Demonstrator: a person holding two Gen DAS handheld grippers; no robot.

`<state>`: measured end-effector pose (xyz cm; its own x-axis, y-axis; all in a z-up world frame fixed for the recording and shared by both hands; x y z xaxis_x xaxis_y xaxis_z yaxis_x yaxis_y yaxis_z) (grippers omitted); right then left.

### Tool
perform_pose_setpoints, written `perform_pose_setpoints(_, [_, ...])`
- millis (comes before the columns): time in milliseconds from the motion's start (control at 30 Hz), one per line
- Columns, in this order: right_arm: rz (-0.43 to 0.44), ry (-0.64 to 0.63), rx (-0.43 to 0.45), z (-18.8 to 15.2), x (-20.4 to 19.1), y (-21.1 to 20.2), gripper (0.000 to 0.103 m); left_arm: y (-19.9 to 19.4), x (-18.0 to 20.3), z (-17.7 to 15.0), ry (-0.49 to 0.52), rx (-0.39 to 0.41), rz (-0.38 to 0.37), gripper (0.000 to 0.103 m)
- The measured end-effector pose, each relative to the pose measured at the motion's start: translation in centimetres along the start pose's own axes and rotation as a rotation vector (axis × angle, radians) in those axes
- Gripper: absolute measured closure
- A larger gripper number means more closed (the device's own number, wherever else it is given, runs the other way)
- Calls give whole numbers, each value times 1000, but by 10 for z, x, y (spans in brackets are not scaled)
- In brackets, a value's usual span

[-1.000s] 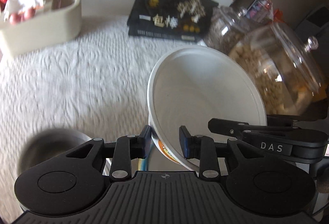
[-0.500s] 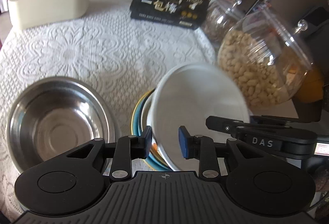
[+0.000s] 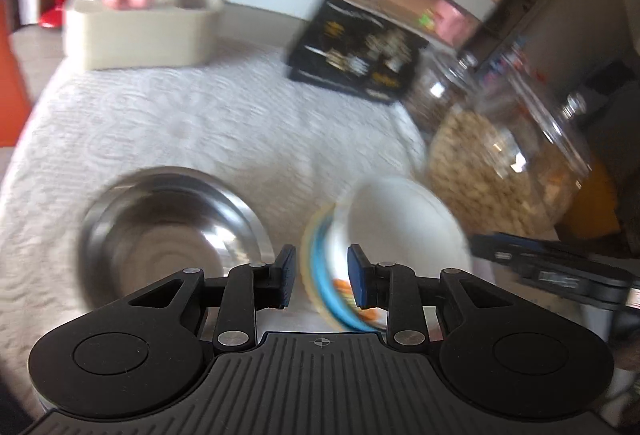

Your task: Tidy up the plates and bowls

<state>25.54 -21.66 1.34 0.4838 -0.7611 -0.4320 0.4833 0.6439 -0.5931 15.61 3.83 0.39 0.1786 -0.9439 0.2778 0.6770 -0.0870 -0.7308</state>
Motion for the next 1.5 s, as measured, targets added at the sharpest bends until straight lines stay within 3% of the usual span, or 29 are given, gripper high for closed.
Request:
perform_pose_setpoints(133, [63, -53, 9, 7, -45, -7, 59, -24, -48, -12, -82, 30, 145, 72])
perform_pose_setpoints(233, [110, -105, -52, 7, -87, 11, 58, -34, -84, -27, -131, 14, 252, 72])
perform_pose_setpoints(300, [119, -150, -101, 5, -116, 30, 58, -36, -107, -36, -185, 7, 279, 72])
perform_pose_setpoints(533, [26, -310, -233, -1, -191, 112, 58, -23, -145, -52, -288, -12, 185, 72])
perform_pose_setpoints(700, [-62, -342, -304, 2, -204, 160, 58, -8, -150, -60, -287, -44, 146, 68])
perform_pose_setpoints(867, [-126, -354, -365, -1, -202, 193, 57, -3, -153, -62, -300, -22, 123, 66])
perform_pose_setpoints(1067, [-145, -319, -427, -4, -200, 221, 52, 18, -152, -71, -327, -83, 27, 67])
perform_pose_setpoints(1500, [-125, -247, -445, -4, -195, 225, 44, 36, -159, -60, -347, -108, 19, 63])
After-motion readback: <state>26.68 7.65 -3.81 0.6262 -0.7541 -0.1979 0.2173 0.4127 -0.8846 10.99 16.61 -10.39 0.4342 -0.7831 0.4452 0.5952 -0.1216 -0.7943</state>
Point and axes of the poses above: each gripper's, at about its wrist camera, not at the fingertips, and y roughly the way its jaws point, x to its right, z to its top, the point moved 2 cm from there along y, roughly the way its jaws point, and after that the axes turned 11 degrees about y, right-handed, at the moved point
